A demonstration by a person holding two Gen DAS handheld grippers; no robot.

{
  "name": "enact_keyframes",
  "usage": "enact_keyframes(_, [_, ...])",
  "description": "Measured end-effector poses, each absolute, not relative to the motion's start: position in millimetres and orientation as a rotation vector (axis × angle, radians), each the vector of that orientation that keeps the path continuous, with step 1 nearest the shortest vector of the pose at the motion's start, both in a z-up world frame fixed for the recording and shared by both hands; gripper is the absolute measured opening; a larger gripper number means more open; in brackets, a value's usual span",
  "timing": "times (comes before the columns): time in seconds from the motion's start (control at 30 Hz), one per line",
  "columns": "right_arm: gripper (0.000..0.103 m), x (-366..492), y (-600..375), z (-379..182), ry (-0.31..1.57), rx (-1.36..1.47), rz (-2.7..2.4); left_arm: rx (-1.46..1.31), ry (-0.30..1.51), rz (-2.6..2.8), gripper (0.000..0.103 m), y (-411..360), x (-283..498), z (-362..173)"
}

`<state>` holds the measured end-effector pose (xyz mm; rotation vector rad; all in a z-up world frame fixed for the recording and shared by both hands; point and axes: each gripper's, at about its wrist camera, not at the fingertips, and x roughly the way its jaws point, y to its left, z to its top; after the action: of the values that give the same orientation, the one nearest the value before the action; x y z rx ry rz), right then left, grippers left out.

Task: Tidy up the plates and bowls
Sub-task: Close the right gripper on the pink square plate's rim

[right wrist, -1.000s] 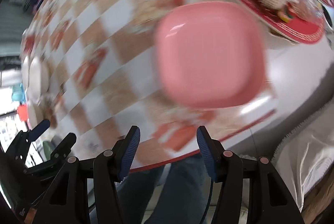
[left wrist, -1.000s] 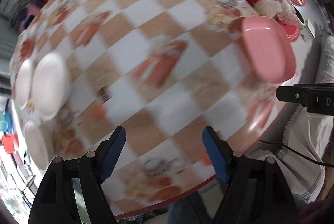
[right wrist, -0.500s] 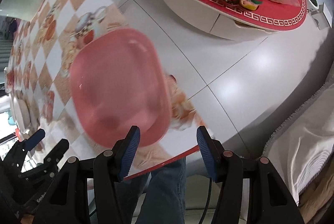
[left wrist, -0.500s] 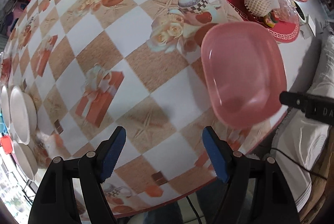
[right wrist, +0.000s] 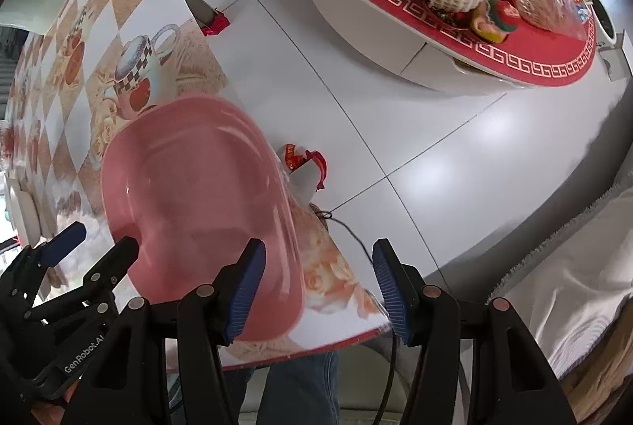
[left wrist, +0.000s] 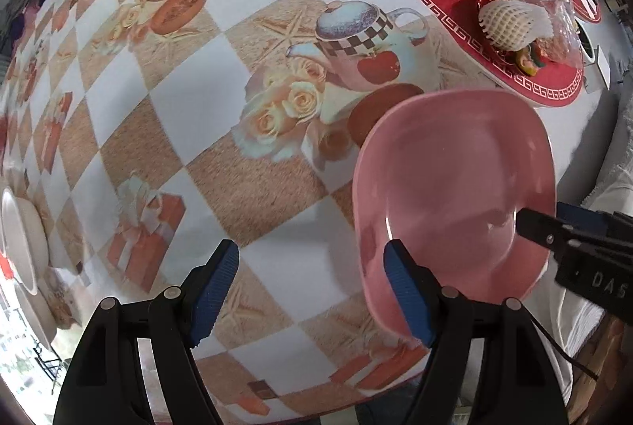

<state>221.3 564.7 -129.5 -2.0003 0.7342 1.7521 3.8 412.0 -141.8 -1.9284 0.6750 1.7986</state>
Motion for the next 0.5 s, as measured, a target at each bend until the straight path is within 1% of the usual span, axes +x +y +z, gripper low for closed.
enact_keyframes(0.17, [0.058, 202.3, 555.2, -144.9, 0.714, -2.016, 1.766, -1.938, 0.681, 1.787, 0.079, 424.3, 2.3, -154.6])
enact_keyframes(0.23, [0.055, 197.9, 552.0, -147.6, 0.720, -2.014, 1.778, -1.946, 0.676, 1.778, 0.079, 428.0, 2.4, -159.4])
enact_keyframes(0.27, [0.048, 196.4, 551.1, -149.3, 0.724, -2.013, 1.789, -1.951, 0.669, 1.774, 0.079, 429.0, 2.5, -160.8])
enact_keyframes(0.3, [0.045, 194.7, 547.3, -147.0, 0.711, -2.016, 1.795, -1.951, 0.660, 1.771, 0.079, 429.5, 2.6, -161.2])
enact_keyframes(0.33, [0.043, 193.2, 544.8, -146.7, 0.688, -2.017, 1.800, -1.951, 0.656, 1.768, 0.079, 434.1, 2.9, -164.4])
enact_keyframes(0.4, [0.036, 190.5, 537.7, -141.9, 0.626, -2.019, 1.815, -1.948, 0.654, 1.762, 0.077, 436.6, 3.4, -165.4])
enact_keyframes(0.43, [0.034, 190.7, 536.3, -140.4, 0.611, -2.017, 1.818, -1.947, 0.644, 1.754, 0.073, 437.0, 3.9, -165.4])
enact_keyframes(0.47, [0.019, 190.8, 534.5, -137.7, 0.647, -2.020, 1.833, -1.946, 0.633, 1.747, 0.068, 436.7, 4.9, -164.7])
enact_keyframes(0.5, [0.018, 191.2, 533.7, -136.6, 0.659, -2.022, 1.826, -1.942, 0.629, 1.742, 0.065, 436.9, 6.1, -163.9])
